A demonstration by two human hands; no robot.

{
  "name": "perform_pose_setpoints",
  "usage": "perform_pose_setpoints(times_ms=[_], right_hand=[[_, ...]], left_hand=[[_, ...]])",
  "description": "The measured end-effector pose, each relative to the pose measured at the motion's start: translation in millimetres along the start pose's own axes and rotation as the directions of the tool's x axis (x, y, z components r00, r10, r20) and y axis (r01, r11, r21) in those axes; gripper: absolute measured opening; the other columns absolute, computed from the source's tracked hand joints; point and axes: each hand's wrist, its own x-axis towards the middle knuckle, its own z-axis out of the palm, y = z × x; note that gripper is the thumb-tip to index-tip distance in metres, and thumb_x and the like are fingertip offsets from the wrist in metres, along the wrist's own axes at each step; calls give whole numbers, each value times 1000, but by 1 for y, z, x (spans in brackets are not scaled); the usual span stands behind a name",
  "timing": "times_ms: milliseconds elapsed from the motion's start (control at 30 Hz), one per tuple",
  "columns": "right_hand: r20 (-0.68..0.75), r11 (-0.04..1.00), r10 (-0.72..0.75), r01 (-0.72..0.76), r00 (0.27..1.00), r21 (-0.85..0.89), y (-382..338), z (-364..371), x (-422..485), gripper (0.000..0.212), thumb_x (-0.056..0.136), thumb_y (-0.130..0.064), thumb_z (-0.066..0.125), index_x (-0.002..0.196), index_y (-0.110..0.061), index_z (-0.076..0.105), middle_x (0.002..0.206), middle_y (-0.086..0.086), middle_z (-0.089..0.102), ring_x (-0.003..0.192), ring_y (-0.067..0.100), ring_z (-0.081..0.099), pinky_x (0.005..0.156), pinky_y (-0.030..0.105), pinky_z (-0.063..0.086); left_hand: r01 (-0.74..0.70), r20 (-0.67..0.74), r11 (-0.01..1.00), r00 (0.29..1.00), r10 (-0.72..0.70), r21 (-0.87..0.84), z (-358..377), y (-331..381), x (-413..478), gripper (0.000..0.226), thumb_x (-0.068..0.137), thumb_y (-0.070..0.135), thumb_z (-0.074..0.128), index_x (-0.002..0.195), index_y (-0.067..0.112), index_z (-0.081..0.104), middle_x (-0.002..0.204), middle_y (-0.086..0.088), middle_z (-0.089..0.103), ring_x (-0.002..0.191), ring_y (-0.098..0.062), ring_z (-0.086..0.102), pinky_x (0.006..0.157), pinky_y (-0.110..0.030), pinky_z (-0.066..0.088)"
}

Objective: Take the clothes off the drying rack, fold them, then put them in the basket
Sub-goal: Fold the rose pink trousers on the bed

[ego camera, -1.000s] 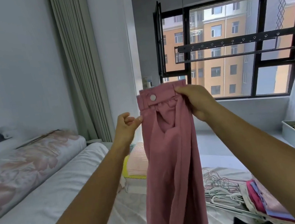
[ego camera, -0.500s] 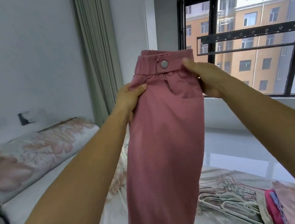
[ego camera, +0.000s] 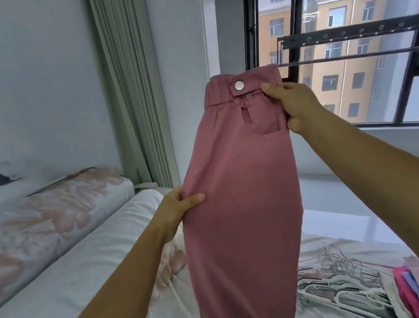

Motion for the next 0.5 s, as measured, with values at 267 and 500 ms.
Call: perform_pose_setpoints(times_ms=[267, 500], right_hand=[[-150, 993, 47, -63, 988, -99, 36, 0, 43, 10, 82, -20, 71, 82, -13, 64, 77, -2, 69, 67, 10, 66, 60, 26, 58], [55, 875, 484, -480, 873, -65, 147, -65, 5, 79, 44, -68, 78, 105, -22, 62, 96, 3, 69, 88, 21, 64, 66, 33, 56]], left_hand=[[285, 150, 957, 945, -289, 47, -30, -92, 16, 83, 42, 36, 91, 112, 3, 64, 106, -10, 71, 97, -22, 68, 78, -26, 55], [385, 183, 871, 921, -344, -305, -25, -113, 32, 28, 81, 9, 64, 108, 7, 63, 103, -10, 71, 91, -19, 70, 68, -26, 57]])
